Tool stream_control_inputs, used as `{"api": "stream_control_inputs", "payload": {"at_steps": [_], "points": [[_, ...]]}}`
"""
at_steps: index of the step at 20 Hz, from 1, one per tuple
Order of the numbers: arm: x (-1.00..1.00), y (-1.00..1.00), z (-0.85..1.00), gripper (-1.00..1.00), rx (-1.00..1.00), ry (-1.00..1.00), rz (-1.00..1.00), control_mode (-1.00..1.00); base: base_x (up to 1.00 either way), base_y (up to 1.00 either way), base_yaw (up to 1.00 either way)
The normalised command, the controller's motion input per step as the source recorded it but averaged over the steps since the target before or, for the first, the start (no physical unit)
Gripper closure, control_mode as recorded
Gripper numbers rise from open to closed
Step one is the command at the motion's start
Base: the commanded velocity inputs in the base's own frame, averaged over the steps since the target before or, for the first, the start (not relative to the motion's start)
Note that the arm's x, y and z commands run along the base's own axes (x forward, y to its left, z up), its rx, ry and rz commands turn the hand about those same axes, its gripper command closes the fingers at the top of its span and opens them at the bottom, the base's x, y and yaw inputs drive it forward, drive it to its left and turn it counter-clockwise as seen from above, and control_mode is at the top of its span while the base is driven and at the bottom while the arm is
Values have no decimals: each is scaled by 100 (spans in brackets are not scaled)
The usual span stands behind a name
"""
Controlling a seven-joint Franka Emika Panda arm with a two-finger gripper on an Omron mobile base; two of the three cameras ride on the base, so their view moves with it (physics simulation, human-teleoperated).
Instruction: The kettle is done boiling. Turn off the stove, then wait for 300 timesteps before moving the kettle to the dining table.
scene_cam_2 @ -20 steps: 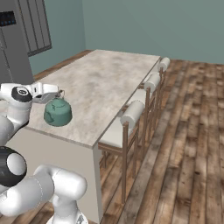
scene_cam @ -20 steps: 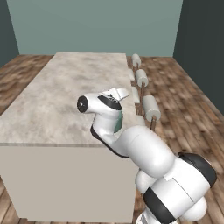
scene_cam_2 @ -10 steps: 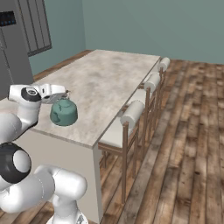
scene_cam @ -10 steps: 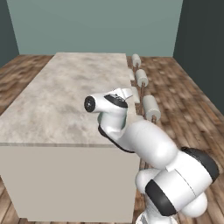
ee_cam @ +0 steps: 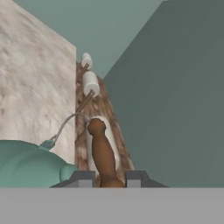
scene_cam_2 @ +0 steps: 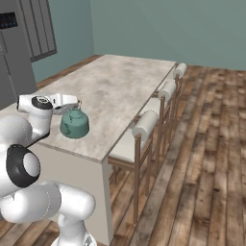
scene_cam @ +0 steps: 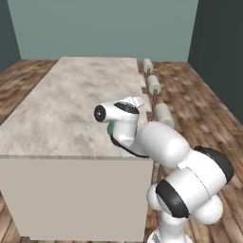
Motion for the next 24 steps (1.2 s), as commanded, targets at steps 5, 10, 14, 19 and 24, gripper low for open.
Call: {"api": "stream_control_inputs", "payload": {"at_steps": [5, 10, 14, 19, 24], "points": [[24, 0, -10, 100, 0, 0, -1, -100, 0, 0, 0], [22, -1, -3, 100, 0, 0, -3, -100, 0, 0, 0], [16, 0, -2, 100, 0, 0, -4, -100, 0, 0, 0], [16, 0, -5, 100, 0, 0, -3, -100, 0, 0, 0], [14, 0, -9, 100, 0, 0, -3, -100, 0, 0, 0]]}}
